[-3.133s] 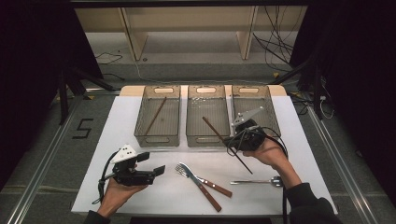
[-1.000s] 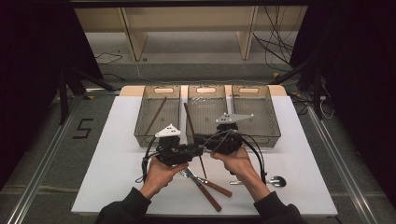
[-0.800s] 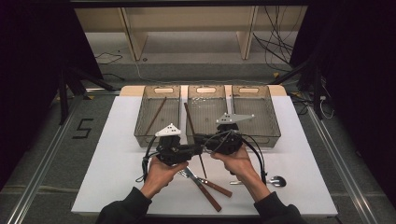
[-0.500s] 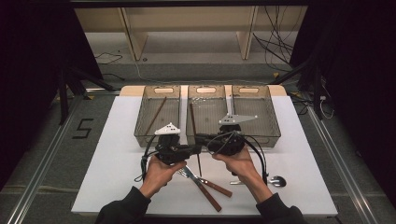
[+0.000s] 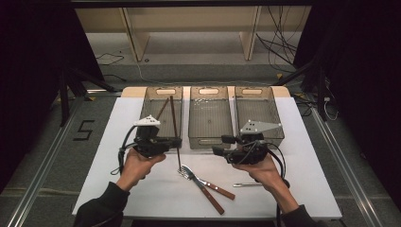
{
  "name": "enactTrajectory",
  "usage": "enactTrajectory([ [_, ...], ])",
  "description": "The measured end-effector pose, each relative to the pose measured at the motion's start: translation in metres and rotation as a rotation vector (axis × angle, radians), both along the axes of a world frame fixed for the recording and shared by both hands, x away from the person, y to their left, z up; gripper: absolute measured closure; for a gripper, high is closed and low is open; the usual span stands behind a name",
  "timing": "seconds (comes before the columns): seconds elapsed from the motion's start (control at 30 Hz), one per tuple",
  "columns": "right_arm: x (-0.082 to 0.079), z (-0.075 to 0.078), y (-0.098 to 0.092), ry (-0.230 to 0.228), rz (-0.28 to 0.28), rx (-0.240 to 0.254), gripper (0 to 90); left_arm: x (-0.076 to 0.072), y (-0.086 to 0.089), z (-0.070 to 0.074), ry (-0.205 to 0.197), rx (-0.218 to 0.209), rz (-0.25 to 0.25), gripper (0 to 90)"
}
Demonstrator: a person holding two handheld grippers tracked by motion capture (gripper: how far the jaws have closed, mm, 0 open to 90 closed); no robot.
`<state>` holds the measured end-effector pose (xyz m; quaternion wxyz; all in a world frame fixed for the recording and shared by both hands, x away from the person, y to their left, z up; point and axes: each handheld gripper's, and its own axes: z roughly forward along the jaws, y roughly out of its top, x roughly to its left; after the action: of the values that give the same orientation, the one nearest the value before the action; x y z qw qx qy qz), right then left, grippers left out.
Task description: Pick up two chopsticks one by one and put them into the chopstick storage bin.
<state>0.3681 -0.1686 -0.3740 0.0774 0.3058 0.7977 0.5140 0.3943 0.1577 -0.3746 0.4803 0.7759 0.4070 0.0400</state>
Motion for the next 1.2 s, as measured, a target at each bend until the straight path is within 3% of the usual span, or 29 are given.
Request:
enactTrajectory([
  [0.23, -0.009, -0.016, -0.010, 0.001, -0.003, -0.071, 33.0, 0.014, 0.026, 0.021, -0.012, 0.013, 0.037, 84.5],
  [0.77, -0.026, -0.032, -0.029, 0.001, -0.046, -0.069, 28.3, 0.051, 0.052, 0.055, -0.012, 0.090, 0.087, 84.4],
  [1.0, -0.030, -0.035, -0.034, 0.000, -0.053, -0.073, 27.4, 0.069, 0.058, 0.063, -0.013, 0.116, 0.110, 84.4],
  [1.2, -0.036, -0.036, -0.036, -0.004, -0.054, -0.068, 25.6, 0.087, 0.060, 0.059, -0.005, 0.146, 0.138, 84.4],
])
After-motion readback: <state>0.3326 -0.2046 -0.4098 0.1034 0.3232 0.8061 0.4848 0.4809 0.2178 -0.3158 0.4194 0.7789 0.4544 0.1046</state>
